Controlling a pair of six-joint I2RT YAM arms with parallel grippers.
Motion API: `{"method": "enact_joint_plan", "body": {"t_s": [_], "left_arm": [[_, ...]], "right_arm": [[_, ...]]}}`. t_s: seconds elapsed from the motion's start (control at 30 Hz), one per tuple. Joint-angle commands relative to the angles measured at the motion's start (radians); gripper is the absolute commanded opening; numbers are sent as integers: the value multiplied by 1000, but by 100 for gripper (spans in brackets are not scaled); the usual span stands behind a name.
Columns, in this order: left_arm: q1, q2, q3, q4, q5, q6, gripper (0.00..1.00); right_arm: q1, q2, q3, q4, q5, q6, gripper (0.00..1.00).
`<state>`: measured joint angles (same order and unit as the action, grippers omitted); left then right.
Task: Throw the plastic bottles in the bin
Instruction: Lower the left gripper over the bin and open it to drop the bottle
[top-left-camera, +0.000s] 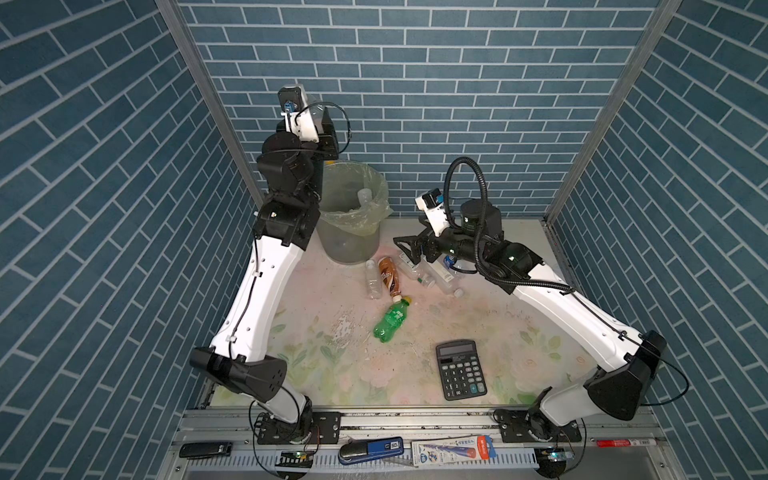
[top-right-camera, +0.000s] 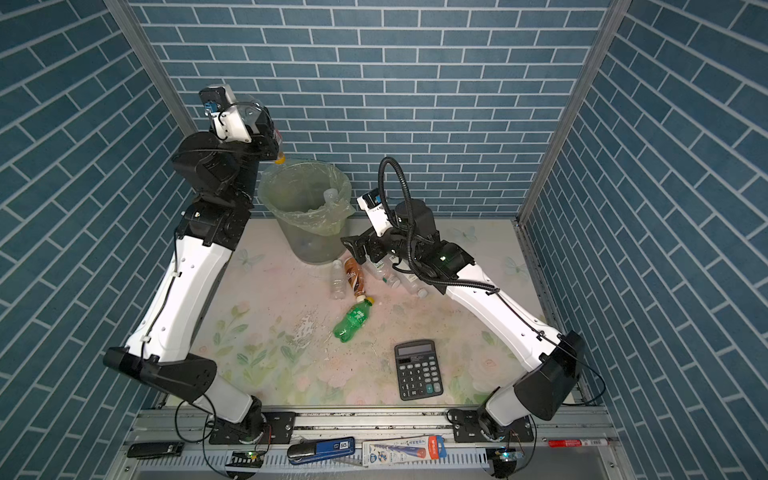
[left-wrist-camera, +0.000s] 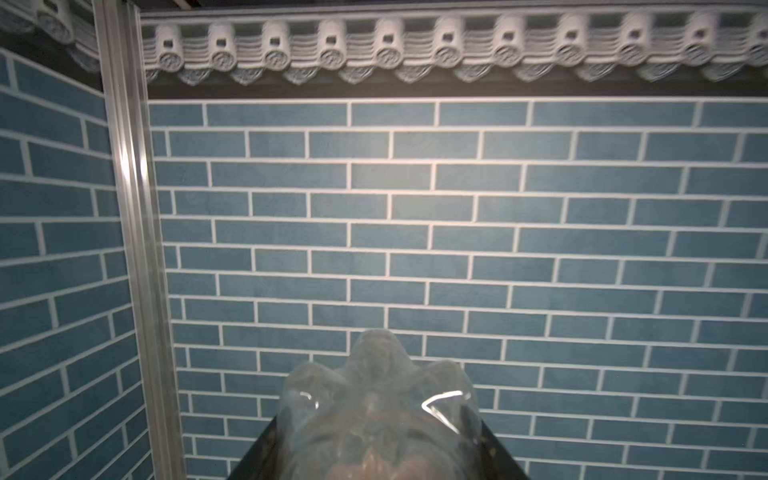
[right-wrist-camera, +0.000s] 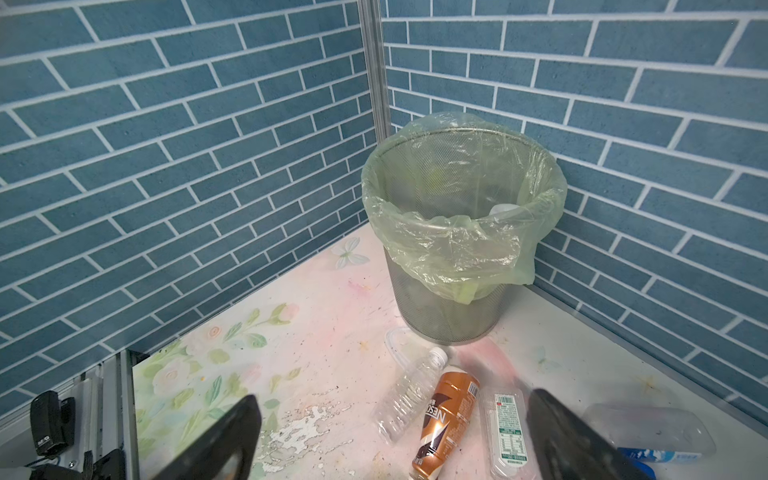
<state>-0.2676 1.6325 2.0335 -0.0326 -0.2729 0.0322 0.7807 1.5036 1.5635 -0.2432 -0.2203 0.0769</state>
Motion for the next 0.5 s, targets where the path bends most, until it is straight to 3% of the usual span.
{"method": "enact_joint_plan", "body": {"t_s": [0.0,0.13,0.3,0.47], "left_arm": [[64,159,52,-164,28,-119,53],[71,291,168,-388,-32,-156,97],[71,211,56,-321,-9,-201,99],[65,188,88,-351,32,-229,99]], "right_arm": [[3,2,29,14,13,-41,99],[3,-6,14,12,20,-43,99],[1,-25,-11,10,33,-45,99],[1,-36,-37,20,36,-34,99]]}}
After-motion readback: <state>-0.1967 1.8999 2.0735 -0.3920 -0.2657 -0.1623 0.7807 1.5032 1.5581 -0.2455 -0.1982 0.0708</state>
